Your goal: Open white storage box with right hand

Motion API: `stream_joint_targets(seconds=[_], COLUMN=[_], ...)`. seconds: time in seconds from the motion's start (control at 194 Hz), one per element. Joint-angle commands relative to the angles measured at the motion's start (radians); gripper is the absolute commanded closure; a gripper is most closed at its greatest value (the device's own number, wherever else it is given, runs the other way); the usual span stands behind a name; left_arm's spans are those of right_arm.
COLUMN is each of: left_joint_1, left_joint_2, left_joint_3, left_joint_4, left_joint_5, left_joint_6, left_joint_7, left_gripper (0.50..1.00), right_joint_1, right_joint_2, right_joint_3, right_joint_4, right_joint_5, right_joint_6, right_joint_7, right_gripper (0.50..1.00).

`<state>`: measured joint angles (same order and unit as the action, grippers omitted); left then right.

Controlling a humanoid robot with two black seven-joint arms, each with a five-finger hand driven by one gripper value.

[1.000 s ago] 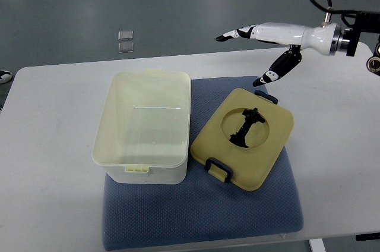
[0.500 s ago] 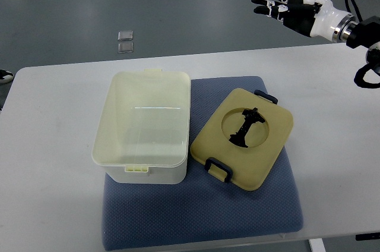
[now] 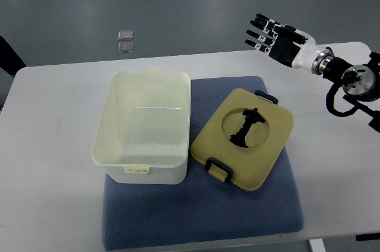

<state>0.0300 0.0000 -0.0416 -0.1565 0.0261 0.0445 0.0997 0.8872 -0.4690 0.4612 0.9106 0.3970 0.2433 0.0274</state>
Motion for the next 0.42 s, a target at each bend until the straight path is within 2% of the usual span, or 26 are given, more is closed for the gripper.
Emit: stream_joint_targets(seconds=[0.0,0.418], left_joint_1=[0.001,0.001], left_joint_2=[0.000,0.000], left_joint_3=[-0.001,0.000], left_joint_4=[0.000,0.000], left_joint_5=[0.000,0.000], left_joint_6=[0.000,0.000], left_joint_7=[0.000,0.000], left_gripper=[0.500,0.500], right_joint_1=[-0.013,-0.017], right_joint_2=[0.010,0.050], right_joint_3=[-0.003,0.001], right_joint_4=[0.002,0.001], right_joint_5=[-0.009,-0.014], right_joint_6=[0.002,0.011], right_joint_7=[0.009,0.011], right_gripper=[0.570,0.570])
